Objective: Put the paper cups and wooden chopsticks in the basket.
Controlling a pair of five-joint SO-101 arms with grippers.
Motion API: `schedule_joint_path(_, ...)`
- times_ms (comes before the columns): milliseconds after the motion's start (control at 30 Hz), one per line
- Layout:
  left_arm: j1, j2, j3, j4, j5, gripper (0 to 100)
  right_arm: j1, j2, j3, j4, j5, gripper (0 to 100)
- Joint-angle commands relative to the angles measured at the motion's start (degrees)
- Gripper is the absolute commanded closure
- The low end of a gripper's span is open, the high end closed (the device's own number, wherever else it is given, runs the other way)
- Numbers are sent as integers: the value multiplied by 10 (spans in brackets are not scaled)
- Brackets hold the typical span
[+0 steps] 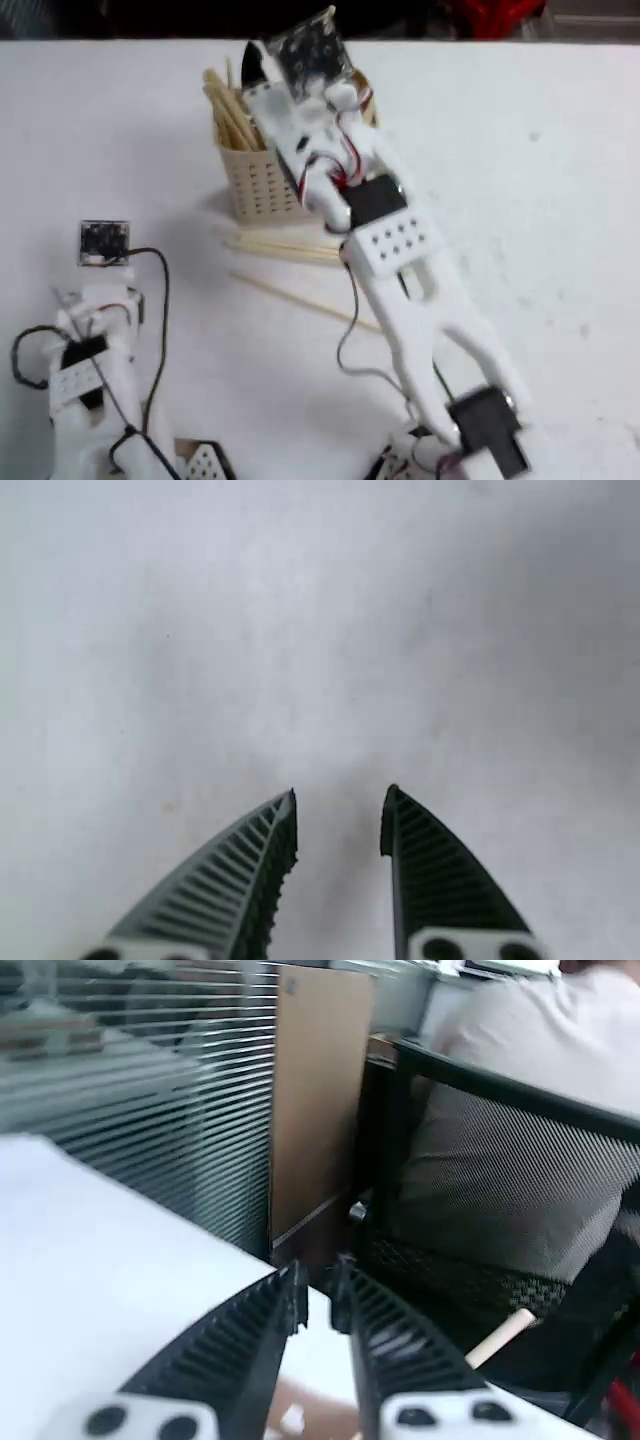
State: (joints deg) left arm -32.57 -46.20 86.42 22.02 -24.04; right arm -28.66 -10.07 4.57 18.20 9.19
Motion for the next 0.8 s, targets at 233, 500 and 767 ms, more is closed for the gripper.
schedule_joint_path(233, -1, -14, -4, -6, -1, 846, 36, 48, -236, 349, -70, 826)
schedule_joint_path(500, 4, -14, -25, -17, -4, 846, 10, -95, -205, 618, 20, 986)
schedule_joint_path(767, -58, -14, -299, 252, -22, 841, 15, -354, 74, 627, 56, 981)
